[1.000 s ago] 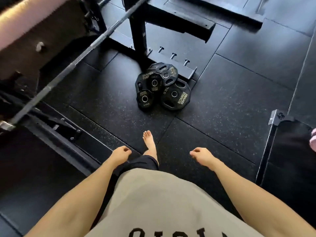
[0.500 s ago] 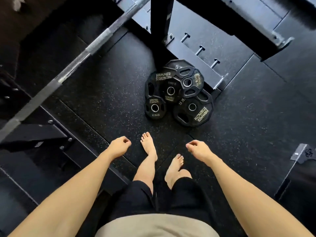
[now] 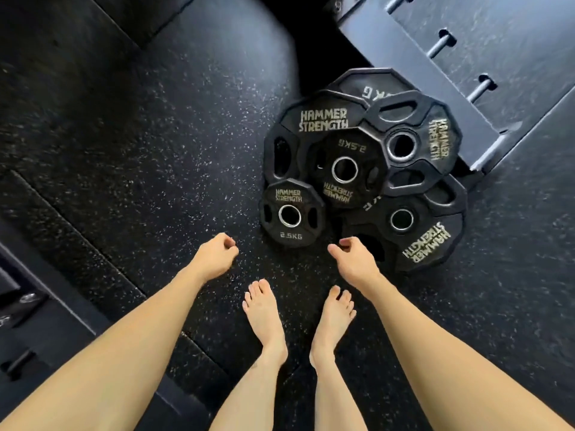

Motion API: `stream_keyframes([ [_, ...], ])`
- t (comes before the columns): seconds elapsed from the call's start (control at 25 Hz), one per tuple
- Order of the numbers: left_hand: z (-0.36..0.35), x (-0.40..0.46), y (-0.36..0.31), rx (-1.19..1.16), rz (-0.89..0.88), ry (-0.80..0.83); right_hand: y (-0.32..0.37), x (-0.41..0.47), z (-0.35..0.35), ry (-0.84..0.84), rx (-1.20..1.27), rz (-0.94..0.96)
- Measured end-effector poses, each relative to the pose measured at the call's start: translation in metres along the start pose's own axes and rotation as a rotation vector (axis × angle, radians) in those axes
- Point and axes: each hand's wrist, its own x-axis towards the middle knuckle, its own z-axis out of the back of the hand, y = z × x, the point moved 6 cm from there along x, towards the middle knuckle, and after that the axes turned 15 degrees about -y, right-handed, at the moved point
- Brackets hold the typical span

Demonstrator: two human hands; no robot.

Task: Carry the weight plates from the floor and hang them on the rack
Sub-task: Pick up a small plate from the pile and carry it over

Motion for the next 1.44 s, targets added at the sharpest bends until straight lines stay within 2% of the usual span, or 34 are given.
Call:
stream_keyframes([
  [0.2, -0.075, 0.114, -0.021, -0.103, -0.039, -0.068, -0.008, 0.102, -0.065, -0.076, 0.021, 0.061],
  [0.36, -0.116, 0.157, -0.035, -0.093, -0.069, -0.161, -0.006, 0.140, -0.099, -0.075, -0.060, 0.103],
  [0.48, -0.124, 0.159, -0.039, -0.127, -0.071, -0.225, -0.006, 0.147, -0.105, -0.086, -0.099, 0.122],
  [0.68, -0.107, 0.114, -0.036, -0.342, 0.038, -0.096, -0.001, 0.119, -0.080, -0.024, -0.106, 0.145],
  [0.84, -0.057, 0.051, -0.049, -0.566, 0.100, -0.049, 0.021, 0.062, -0.031, 0.008, -0.005, 0.137],
  [1.0, 0.034, -0.046, -0.086, -0.844, 0.168, -0.128, 0.057, -0.026, 0.047, 0.022, 0.150, 0.151],
  [1.16, 0.132, -0.156, -0.112, -1.024, 0.223, -0.113, 0.095, -0.130, 0.124, 0.041, 0.232, 0.210],
  [1.32, 0.226, -0.278, -0.137, -1.135, 0.036, -0.054, 0.121, -0.237, 0.200, 0.044, 0.341, 0.271],
  [1.44, 0.273, -0.353, -0.140, -1.160, -0.096, -0.110, 0.138, -0.303, 0.249, 0.020, 0.436, 0.363],
])
